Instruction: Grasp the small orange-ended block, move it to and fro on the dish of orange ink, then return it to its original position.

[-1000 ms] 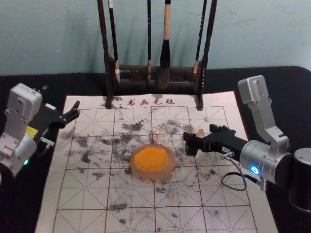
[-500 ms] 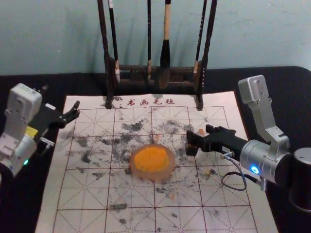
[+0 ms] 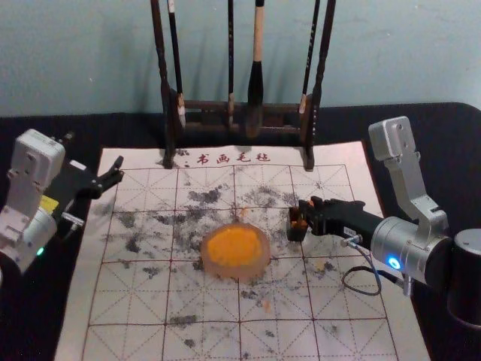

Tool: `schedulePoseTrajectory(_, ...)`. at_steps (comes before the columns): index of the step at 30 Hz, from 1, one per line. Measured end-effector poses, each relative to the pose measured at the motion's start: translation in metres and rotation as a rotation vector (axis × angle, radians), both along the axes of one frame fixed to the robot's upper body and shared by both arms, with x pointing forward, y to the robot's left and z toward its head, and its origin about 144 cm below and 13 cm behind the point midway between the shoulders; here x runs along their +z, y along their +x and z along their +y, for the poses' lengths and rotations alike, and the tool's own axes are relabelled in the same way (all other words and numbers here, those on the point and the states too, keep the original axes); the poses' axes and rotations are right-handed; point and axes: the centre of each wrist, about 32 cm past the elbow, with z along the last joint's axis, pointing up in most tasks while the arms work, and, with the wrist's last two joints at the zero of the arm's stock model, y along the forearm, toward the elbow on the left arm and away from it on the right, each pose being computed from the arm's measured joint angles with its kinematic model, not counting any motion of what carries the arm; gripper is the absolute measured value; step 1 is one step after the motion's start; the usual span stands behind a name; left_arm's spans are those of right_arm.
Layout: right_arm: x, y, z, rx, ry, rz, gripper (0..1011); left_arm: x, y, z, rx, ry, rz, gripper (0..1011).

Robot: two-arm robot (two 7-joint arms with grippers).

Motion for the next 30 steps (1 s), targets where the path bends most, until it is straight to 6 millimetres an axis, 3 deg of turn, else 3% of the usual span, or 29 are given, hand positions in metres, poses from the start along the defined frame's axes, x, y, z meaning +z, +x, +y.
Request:
schedulePoseTrajectory(8, 0.0, 0.0, 0.0, 0.0, 0.0, 0.0, 134, 0.0, 0.0, 0.0, 0.0, 0.0, 0.0, 1001)
schedulePoseTrajectory(21, 0.001, 0.0, 0.0, 0.004, 0.007, -0.002, 127, 0.0, 0.0, 0.0, 0.0, 0.0, 0.0, 1001)
schedulePoseTrajectory(30, 0.015, -0.002, -0.003, 0.025, 0.014, -0.053, 127, 0.0, 0.0, 0.0, 0.0, 0.0, 0.0, 1001)
